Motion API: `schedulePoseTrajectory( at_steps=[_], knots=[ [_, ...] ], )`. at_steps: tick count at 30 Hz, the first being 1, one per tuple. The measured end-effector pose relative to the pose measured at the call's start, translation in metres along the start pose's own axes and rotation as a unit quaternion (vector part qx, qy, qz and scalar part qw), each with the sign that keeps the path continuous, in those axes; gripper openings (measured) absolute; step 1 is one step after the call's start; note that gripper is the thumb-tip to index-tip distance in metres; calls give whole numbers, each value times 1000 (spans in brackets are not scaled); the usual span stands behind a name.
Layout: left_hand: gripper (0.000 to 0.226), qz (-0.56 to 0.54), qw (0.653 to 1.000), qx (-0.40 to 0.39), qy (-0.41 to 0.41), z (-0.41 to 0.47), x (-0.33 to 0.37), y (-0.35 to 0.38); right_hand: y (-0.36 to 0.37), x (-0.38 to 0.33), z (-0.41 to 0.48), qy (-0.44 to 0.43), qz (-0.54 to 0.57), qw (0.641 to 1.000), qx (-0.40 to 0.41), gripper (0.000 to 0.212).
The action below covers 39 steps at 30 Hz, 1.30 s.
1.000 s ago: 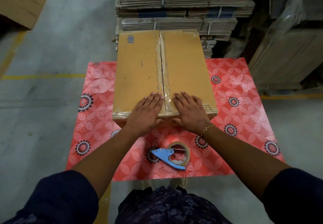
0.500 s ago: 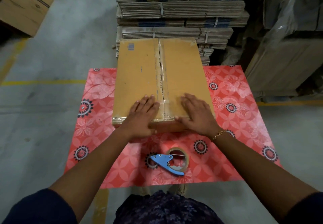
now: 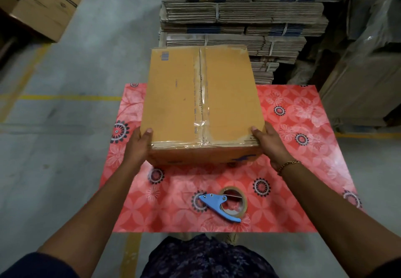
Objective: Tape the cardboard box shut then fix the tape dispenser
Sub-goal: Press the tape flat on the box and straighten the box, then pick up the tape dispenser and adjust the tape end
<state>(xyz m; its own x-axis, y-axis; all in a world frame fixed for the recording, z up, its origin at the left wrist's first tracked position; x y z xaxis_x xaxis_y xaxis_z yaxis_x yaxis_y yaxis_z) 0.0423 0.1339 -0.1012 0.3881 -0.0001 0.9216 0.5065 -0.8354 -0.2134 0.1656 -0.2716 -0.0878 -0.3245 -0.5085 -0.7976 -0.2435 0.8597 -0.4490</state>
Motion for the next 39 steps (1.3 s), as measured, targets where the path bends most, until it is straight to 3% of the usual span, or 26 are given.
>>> schedulePoseTrajectory(
  at_steps=[3, 7, 13, 18, 20, 24, 26, 29, 31, 34, 39],
  knots=[
    [31, -20, 999, 5, 29, 14, 10, -30, 31, -23, 4, -25, -6, 999, -21, 46],
    [51, -16, 999, 33, 26, 41, 9, -72, 70, -44, 12, -41, -9, 998, -41, 49],
    [65, 51, 999, 17, 2, 56, -8, -94, 102, -45, 6, -51, -49, 995, -76, 64],
    [58, 79, 997, 13, 7, 60, -5, -92, 98, -50, 2, -56, -69, 993, -84, 67],
    [67, 54, 998, 21, 13, 58, -5, -95, 92, -43, -9, -48, -101, 991, -74, 68],
    [70, -107, 978, 175, -45, 31, -35, -114, 70, 8, -49, -17, -175, 983, -47, 67],
    [63, -89, 965, 233, -81, 0, -64, -119, 63, 39, -72, -11, -199, 977, -69, 67],
    [69, -11, 961, 239, -137, -54, -122, -116, 57, 83, -94, 0, -258, 960, -105, 55],
    [57, 24, 969, 194, -151, -80, -146, -98, 57, 105, -101, 3, -322, 938, -129, 54],
    [18, 54, 987, 33, -147, -101, -156, -39, 58, 129, -102, 31, -419, 895, -148, 59],
    [21, 96, 970, -190, -114, -116, -132, 50, 76, 148, -94, 58, -410, 892, -184, 46]
  ],
)
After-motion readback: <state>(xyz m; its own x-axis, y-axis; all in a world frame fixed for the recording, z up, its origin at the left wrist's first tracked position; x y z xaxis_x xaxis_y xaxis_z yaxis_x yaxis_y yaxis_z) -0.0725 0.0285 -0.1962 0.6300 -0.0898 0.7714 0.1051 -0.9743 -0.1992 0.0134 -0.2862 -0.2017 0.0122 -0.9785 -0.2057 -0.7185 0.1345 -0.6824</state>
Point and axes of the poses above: each hand's wrist, its own z-axis towards the middle knuckle, its own y-axis out of the palm, x = y × z, the point moved 9 cm from there along z, towards the middle knuckle, and after that the axes turned 14 degrees about -z, right-handed, at the moved point
